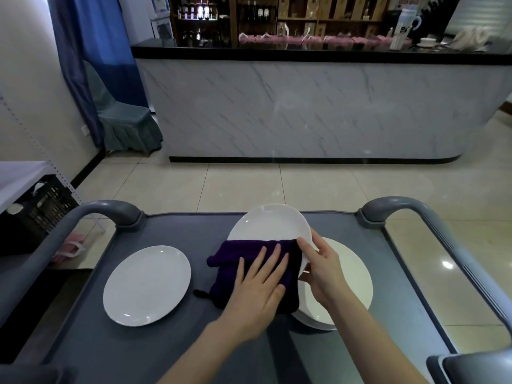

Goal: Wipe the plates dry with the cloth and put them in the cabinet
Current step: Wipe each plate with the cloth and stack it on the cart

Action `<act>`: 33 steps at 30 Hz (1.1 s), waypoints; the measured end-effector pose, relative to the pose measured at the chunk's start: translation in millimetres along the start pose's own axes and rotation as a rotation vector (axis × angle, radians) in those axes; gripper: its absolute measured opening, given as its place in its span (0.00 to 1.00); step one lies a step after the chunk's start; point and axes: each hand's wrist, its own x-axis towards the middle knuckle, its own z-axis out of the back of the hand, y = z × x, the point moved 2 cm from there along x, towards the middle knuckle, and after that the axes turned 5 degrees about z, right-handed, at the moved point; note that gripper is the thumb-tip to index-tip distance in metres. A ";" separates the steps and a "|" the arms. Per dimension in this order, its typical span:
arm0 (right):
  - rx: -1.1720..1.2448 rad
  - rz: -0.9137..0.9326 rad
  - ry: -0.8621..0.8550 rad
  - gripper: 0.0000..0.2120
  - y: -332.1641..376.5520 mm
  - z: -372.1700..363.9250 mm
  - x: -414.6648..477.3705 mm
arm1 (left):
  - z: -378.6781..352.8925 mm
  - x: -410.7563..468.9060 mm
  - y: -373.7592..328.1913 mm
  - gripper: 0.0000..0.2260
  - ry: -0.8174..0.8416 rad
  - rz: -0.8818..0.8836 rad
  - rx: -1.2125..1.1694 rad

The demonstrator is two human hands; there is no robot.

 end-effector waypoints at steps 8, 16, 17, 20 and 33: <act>-0.009 -0.029 0.101 0.13 -8.3 -4.7 -19.6 | 29.1 60.3 13.7 0.26 0.020 0.043 0.010; -0.043 0.051 0.015 0.15 15.4 19.8 -10.8 | 18.6 27.3 53.9 0.28 -0.025 0.126 0.013; -0.040 0.056 0.010 0.16 17.1 20.5 -9.2 | 13.7 17.1 51.3 0.28 -0.024 0.107 0.017; -0.038 0.066 -0.014 0.17 16.0 18.2 -4.9 | 0.4 -7.9 29.7 0.27 0.000 0.056 0.017; -0.009 0.035 0.089 0.15 3.5 -7.2 -18.7 | 30.8 48.6 -3.1 0.27 -0.025 -0.017 -0.006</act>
